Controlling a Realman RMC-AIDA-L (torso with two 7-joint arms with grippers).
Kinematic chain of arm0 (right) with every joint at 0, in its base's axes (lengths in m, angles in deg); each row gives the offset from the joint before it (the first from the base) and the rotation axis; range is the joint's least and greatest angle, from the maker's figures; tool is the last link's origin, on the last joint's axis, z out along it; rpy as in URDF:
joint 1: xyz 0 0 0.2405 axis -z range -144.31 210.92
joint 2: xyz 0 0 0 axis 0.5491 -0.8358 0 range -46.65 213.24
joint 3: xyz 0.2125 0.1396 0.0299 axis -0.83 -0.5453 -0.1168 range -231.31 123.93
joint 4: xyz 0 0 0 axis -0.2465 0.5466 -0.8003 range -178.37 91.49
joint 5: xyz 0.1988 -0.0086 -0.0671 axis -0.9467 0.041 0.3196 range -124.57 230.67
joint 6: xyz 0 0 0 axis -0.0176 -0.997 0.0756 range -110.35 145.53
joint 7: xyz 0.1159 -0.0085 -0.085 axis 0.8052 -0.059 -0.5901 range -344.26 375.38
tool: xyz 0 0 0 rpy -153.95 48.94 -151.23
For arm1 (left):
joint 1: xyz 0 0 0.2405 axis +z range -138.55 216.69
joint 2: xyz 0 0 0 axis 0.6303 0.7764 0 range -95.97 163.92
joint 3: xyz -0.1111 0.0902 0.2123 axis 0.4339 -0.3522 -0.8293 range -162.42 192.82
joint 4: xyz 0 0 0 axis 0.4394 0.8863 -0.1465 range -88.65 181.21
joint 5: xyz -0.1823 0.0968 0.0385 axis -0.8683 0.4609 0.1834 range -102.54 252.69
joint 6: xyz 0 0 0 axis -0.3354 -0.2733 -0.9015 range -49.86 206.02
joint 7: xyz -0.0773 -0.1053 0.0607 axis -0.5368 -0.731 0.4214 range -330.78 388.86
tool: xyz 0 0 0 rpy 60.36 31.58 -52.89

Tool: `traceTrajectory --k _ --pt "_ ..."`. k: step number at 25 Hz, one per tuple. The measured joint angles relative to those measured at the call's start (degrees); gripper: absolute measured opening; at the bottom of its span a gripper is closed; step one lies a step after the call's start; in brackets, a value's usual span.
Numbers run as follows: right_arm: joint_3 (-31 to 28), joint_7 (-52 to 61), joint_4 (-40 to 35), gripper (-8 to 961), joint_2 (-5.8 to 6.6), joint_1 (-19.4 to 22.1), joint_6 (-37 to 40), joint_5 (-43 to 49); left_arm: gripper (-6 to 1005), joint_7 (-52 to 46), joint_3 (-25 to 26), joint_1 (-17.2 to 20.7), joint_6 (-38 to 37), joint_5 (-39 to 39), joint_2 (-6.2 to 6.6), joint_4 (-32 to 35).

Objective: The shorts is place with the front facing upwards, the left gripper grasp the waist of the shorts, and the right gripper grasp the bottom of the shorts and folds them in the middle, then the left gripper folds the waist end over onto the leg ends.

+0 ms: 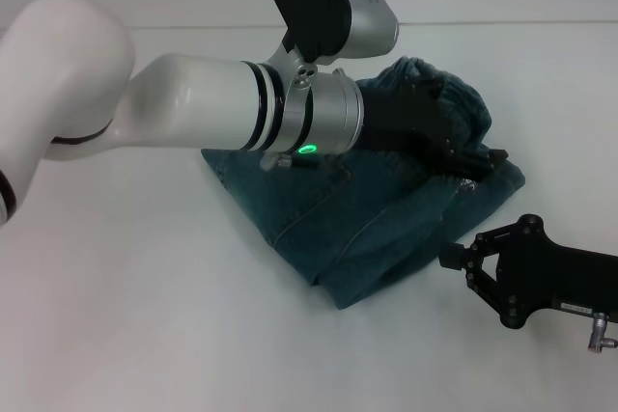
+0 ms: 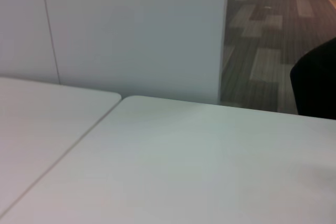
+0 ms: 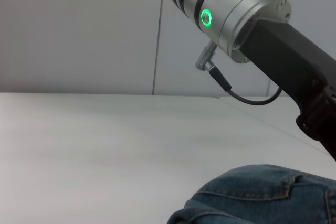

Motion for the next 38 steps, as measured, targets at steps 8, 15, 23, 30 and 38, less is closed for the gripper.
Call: traceTrajectory --k 8,15,23,30,38 --pt "0.0 0.0 0.1 -2 0.00 -0.1 -0.3 0.0 930 11.7 -1.3 4.7 0.0 -7.0 -0.06 4.1" --pt "-0.1 0.0 0.1 -2 0.00 -0.1 -0.2 0.0 936 16.4 -3.3 6.2 3.9 -8.5 -0.07 4.5" --pt "0.0 0.0 0.1 -1 0.00 -0.4 -0.1 -0.1 936 15.2 -3.9 5.8 9.1 -8.1 -0.07 1.2" --pt "0.1 0.4 0.1 -1 0.00 -0.9 0.0 -0.1 936 15.3 -4.2 6.1 8.9 -7.9 -0.05 0.5" --pt "0.0 0.4 0.0 -2 0.01 -0.9 0.0 -0.2 936 15.2 0.1 7.5 3.3 -9.4 -0.04 2.6"
